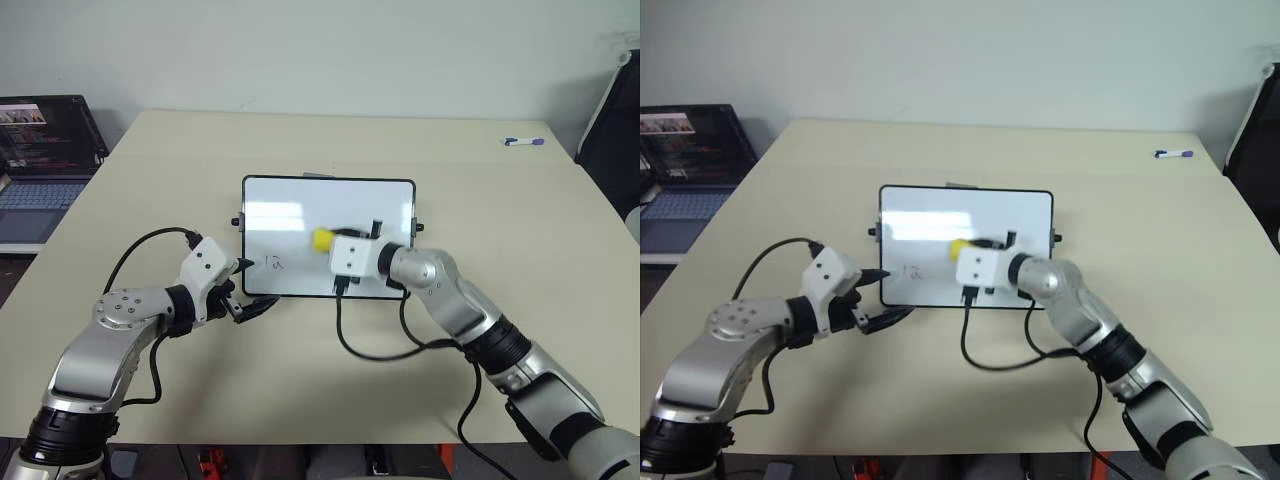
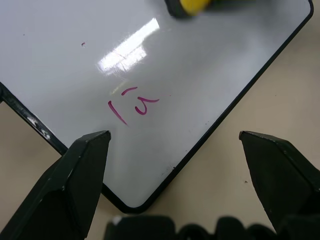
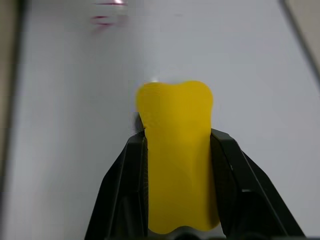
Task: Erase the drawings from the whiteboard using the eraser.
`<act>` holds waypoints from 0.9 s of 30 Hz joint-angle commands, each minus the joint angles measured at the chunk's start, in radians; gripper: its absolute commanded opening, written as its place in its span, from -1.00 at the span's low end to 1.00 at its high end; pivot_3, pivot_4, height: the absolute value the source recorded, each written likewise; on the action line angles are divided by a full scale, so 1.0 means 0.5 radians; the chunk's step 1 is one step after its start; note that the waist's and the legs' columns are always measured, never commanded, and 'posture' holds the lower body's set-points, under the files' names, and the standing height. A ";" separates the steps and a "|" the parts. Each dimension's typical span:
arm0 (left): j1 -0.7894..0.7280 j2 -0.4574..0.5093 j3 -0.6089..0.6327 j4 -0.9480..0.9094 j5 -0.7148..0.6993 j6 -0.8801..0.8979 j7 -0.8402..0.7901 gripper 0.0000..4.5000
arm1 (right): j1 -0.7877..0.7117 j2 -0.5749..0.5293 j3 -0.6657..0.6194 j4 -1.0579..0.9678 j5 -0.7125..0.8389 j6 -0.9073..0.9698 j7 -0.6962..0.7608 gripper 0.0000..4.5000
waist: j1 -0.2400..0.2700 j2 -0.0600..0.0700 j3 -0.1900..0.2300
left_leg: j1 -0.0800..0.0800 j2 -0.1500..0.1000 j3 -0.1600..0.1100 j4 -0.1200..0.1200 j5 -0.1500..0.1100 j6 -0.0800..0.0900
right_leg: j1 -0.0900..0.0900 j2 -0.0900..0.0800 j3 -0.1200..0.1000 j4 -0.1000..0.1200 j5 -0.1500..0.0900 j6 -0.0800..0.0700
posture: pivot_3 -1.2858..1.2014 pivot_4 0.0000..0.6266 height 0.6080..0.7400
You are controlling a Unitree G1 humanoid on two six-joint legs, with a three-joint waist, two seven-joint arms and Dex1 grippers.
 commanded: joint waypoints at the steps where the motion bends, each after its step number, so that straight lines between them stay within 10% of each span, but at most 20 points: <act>1: 0.041 0.033 0.085 -0.046 -0.002 -0.047 0.002 1.00 | -0.002 0.034 -0.197 -0.105 0.037 0.117 -0.058 -0.42 | -0.004 0.000 0.000 | 0.000 0.000 0.001 0.000 0.000 0.000 | 0.000 0.000 0.001 0.000 0.000 0.000 | 0.03 -0.52 1.00; 12: 0.281 0.112 0.316 0.030 -0.046 -0.201 -0.140 1.00 | 0.539 -0.170 -0.759 -1.252 1.034 1.185 0.449 -0.43 | 0.009 0.001 0.002 | -0.006 0.001 -0.003 -0.004 -0.003 -0.003 | -0.001 -0.002 -0.002 -0.008 -0.002 -0.002 | 0.03 -0.52 1.00; 27: 0.451 0.133 0.346 -0.062 -0.057 -0.199 -0.160 1.00 | 0.550 -0.427 -0.386 -1.221 0.910 0.972 0.401 -0.43 | 0.002 -0.001 0.003 | -0.003 0.002 -0.001 -0.003 -0.003 -0.003 | -0.001 0.000 -0.002 -0.004 -0.009 0.000 | 0.03 -0.52 1.00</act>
